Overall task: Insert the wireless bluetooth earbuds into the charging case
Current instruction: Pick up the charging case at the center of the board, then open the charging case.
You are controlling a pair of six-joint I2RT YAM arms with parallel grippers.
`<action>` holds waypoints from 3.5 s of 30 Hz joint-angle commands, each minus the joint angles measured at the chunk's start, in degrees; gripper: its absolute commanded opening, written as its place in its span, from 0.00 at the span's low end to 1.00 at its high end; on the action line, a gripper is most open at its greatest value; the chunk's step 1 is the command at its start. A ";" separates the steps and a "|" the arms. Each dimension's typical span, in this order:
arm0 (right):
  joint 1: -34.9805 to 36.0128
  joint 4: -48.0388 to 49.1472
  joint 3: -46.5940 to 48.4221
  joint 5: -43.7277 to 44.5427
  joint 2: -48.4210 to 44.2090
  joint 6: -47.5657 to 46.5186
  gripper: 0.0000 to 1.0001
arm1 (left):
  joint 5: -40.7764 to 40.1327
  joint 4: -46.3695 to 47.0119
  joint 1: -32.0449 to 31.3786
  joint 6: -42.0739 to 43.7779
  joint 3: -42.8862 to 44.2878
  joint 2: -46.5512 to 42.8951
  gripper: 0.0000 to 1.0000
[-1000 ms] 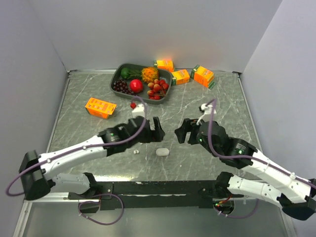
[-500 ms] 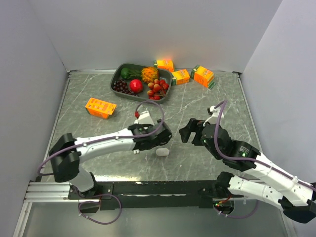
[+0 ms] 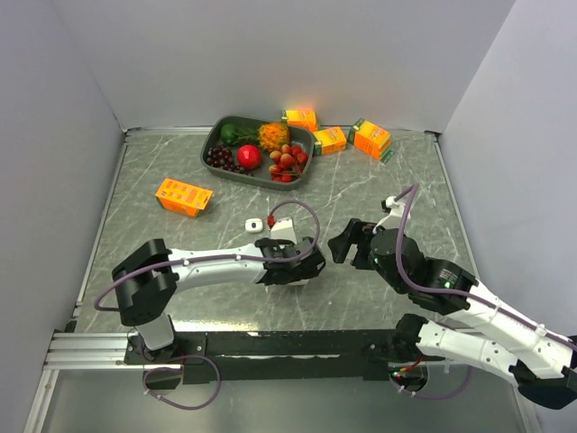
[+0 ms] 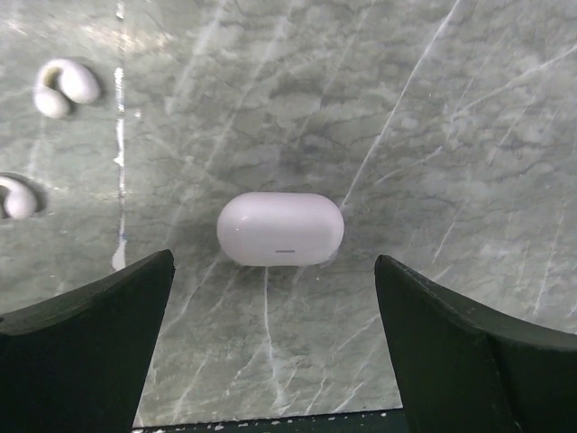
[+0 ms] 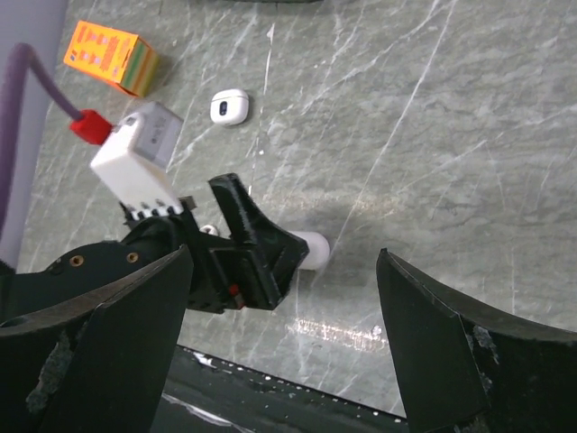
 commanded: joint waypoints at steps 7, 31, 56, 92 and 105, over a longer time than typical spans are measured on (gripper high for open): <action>-0.07 -0.77 -2.62 -2.24 -2.08 1.17 0.90 | 5.09 6.27 -0.17 6.25 -0.67 5.66 0.96; -0.16 1.60 -4.03 -0.83 -3.13 -1.55 0.91 | 6.32 -1.52 -0.26 4.23 2.84 13.65 0.90; -0.16 0.73 -2.28 0.05 -7.88 -3.05 0.91 | 4.30 -0.86 -2.54 2.29 0.13 11.13 0.20; 1.07 0.99 16.54 -34.58 16.28 -24.75 0.89 | 15.11 81.77 -8.34 80.77 -53.93 -48.74 0.01; 2.83 0.11 18.65 -33.35 23.58 -23.35 0.89 | 14.76 83.18 -8.25 83.59 -52.53 -48.30 0.01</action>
